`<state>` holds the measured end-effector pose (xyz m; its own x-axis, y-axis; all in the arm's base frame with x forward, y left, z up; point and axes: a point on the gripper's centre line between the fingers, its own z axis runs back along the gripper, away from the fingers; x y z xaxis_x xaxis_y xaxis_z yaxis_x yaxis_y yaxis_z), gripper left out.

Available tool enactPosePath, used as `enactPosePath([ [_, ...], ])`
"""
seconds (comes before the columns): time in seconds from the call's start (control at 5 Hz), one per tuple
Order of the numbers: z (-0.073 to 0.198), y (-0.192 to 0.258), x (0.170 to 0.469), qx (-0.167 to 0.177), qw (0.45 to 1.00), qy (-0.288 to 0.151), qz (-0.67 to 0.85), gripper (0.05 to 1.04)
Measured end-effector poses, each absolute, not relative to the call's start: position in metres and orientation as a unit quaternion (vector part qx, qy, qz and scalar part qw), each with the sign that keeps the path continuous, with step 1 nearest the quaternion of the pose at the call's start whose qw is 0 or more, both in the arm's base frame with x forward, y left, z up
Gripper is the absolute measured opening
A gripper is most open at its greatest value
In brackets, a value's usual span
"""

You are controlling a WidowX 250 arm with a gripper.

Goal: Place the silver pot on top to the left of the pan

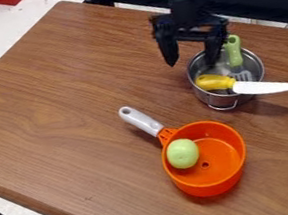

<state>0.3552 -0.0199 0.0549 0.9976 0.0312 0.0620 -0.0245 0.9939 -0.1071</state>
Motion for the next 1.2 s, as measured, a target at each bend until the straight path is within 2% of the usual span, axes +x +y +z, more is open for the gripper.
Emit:
enactPosePath([
  [0.2, 0.048, -0.016, 0.354, -0.058, 0.998, -0.026, 0.012, 0.999],
  [0.6, 0.032, -0.014, 0.363, -0.045, 0.998, -0.040, 0.010, 0.999],
  [0.8, 0.032, -0.013, 0.366, -0.042, 0.998, -0.048, 0.013, 0.954],
  [1.0, 0.030, -0.016, 0.364, -0.043, 0.998, -0.049, 0.023, 0.765],
  [1.2, 0.031, -0.019, 0.362, -0.054, 0.997, -0.039, 0.024, 0.478],
])
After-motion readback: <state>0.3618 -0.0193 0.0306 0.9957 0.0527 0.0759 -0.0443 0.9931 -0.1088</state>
